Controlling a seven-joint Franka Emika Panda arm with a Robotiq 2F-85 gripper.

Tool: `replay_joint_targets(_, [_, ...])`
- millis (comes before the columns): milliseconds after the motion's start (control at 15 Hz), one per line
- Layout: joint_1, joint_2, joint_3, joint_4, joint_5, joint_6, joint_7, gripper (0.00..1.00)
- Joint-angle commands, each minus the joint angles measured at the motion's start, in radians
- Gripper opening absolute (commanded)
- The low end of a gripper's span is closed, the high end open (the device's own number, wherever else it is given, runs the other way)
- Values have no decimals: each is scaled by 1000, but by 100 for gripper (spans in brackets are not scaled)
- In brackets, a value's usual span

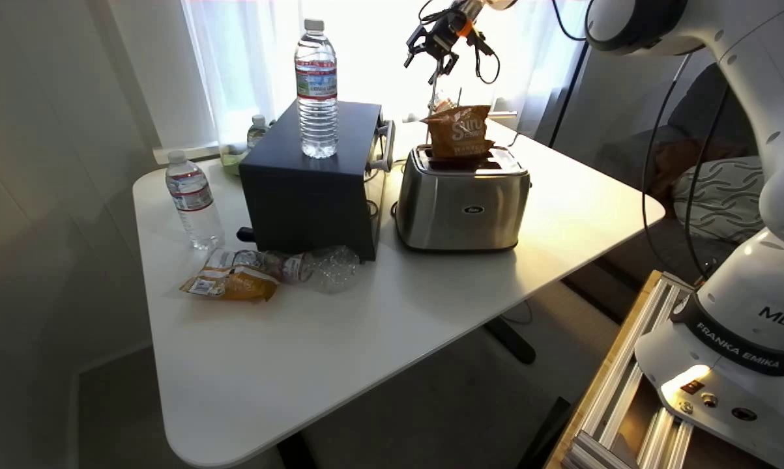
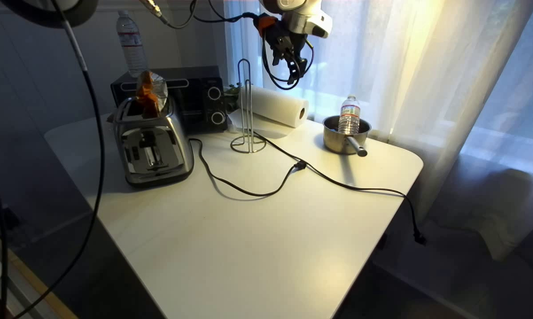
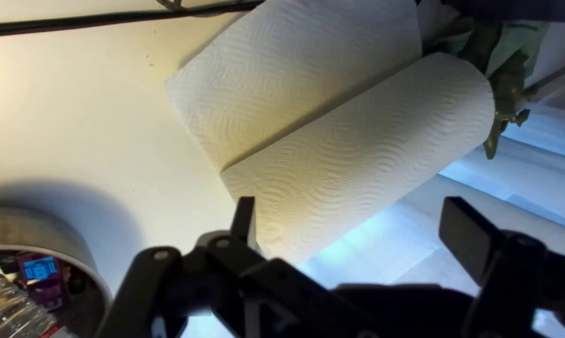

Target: Move the paper towel forward slightly

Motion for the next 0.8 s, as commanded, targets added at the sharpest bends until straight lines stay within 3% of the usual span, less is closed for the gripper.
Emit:
replay_joint_targets(0, [-14, 132, 26, 171, -36, 56, 35, 100])
replay_joint_targets(67, [-8, 157, 16, 202, -58, 105, 35, 100])
replay_joint_targets(133, [-8, 74, 4, 72, -15, 67, 7, 100])
replay_joint_targets(533, [-7, 127, 4, 147, -35, 108, 7, 100])
replay_joint_targets(733, [7, 179, -12, 206, -72, 124, -56, 100])
